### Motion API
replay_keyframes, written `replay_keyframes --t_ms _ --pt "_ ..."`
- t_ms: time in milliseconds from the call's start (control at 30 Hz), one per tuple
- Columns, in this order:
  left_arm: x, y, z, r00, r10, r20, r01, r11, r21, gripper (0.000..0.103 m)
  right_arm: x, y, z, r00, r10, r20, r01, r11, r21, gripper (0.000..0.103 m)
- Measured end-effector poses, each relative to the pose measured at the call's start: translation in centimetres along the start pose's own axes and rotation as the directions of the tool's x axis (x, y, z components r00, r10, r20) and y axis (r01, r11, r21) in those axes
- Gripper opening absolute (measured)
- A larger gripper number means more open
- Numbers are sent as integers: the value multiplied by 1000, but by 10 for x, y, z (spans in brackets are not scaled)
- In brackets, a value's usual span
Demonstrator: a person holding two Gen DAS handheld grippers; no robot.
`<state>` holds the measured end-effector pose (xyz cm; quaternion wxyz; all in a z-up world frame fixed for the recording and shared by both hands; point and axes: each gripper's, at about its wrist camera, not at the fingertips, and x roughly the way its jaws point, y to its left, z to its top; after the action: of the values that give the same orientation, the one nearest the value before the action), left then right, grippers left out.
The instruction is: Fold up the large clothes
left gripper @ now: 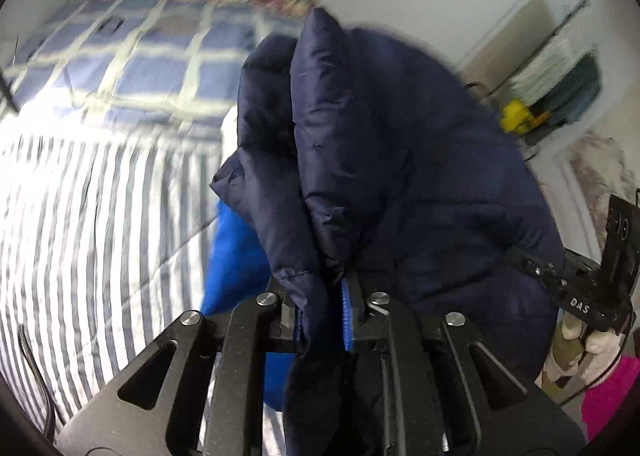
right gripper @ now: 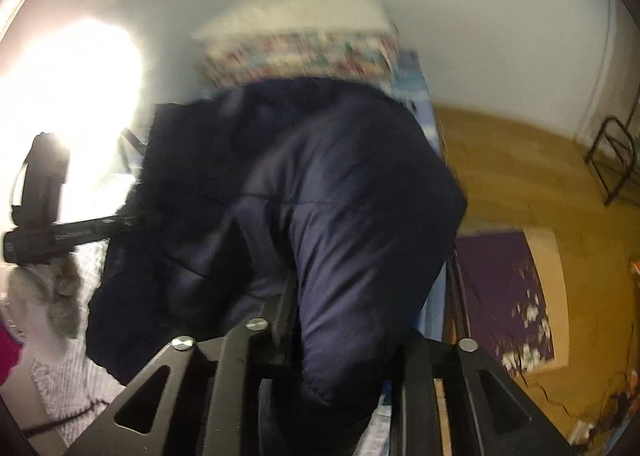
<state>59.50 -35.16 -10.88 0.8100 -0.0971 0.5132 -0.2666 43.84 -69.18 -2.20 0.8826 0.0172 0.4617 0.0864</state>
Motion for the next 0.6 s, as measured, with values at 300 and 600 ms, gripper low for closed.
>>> replay_keyframes --t_ms 300,600 --pt "-37 -2 -1 997 66 44 -68 996 62 28 17 -18 -13 996 -17 -88 25 995 94 51" --pt "-41 -42 24 992 36 124 -54 988 143 28 0 -97 4 959 260 108 -281 856 434 66"
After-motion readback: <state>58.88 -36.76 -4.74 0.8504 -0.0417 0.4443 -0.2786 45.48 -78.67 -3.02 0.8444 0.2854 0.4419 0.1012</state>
